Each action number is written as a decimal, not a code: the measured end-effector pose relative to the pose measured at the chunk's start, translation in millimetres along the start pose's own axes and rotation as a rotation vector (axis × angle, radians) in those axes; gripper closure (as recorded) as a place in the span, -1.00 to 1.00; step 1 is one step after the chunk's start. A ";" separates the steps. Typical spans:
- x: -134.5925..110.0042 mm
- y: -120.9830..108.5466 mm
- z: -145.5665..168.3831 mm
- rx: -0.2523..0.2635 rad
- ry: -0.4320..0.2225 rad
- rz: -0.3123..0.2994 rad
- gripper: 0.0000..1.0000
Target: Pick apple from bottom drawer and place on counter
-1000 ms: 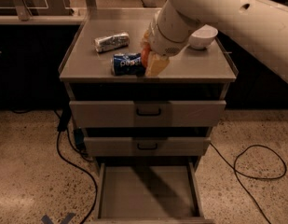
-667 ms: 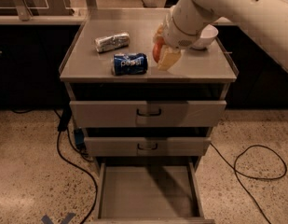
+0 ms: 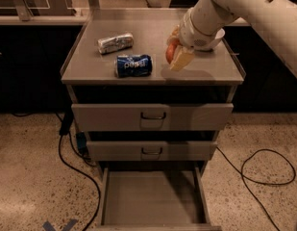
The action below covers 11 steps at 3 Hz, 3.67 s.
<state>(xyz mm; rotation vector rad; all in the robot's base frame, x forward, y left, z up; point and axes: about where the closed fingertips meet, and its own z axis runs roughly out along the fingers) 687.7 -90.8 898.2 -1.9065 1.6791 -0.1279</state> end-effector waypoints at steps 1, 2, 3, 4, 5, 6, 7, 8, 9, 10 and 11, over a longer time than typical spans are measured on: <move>13.2 -1.0 16.4 -0.052 -0.027 0.040 1.00; 25.6 4.5 36.1 -0.107 -0.053 0.084 1.00; 30.4 9.7 48.5 -0.137 -0.067 0.105 1.00; 30.4 9.7 48.6 -0.137 -0.067 0.105 0.78; 30.4 9.7 48.6 -0.137 -0.067 0.105 0.32; 30.4 9.7 48.6 -0.137 -0.067 0.105 -0.15; 30.4 9.7 48.6 -0.137 -0.067 0.105 -0.61; 30.4 9.8 48.8 -0.137 -0.067 0.105 -1.00; 28.3 9.0 44.4 -0.133 -0.065 0.098 -1.00; 18.0 5.1 3.4 -0.088 -0.034 0.079 -1.00; 10.5 9.4 -44.1 -0.008 -0.063 0.100 -1.00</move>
Offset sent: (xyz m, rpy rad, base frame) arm 0.0222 -0.0197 -0.0461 0.0859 0.1682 -0.0241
